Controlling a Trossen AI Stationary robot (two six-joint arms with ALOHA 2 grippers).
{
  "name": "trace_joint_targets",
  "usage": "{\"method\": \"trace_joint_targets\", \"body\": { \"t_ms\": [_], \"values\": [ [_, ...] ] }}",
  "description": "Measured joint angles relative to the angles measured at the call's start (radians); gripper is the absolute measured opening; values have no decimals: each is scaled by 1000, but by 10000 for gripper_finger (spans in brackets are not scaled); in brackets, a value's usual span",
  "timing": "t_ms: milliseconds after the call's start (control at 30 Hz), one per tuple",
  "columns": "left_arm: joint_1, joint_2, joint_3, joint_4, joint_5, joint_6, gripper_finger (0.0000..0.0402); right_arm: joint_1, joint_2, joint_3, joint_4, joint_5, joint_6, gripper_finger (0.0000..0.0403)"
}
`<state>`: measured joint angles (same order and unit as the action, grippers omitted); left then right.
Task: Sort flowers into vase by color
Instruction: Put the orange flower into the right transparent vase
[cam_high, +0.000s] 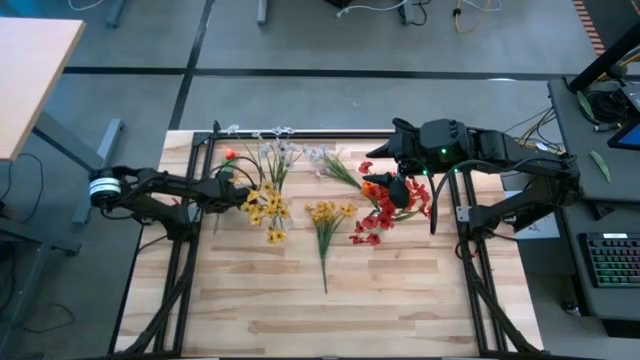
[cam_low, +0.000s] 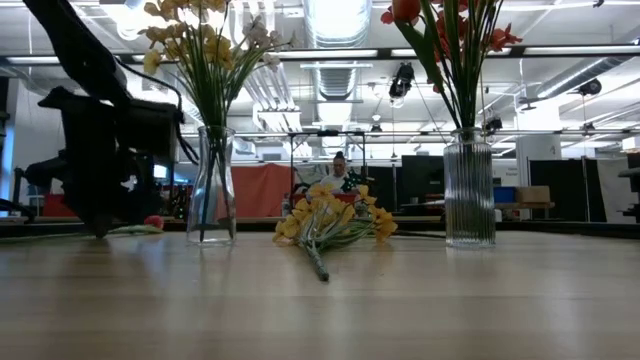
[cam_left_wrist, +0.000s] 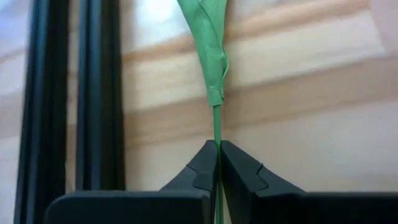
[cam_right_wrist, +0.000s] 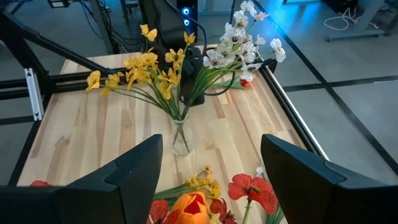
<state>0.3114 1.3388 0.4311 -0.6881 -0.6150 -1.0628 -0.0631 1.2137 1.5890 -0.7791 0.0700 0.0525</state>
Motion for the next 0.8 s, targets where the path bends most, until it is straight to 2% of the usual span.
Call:
{"method": "trace_joint_targets", "body": {
  "t_ms": [133, 467, 800],
  "values": [
    [0, -110, 32, -112, -22, 8, 1, 0, 0, 0, 0, 0, 0, 265],
    [0, -422, 185, -332, -210, 102, 0, 0, 0, 0, 0, -3, 0, 265],
    [-14, -604, 454, -377, -368, 368, 0, 0, 0, 0, 0, -3, 0, 265]
  ]
}}
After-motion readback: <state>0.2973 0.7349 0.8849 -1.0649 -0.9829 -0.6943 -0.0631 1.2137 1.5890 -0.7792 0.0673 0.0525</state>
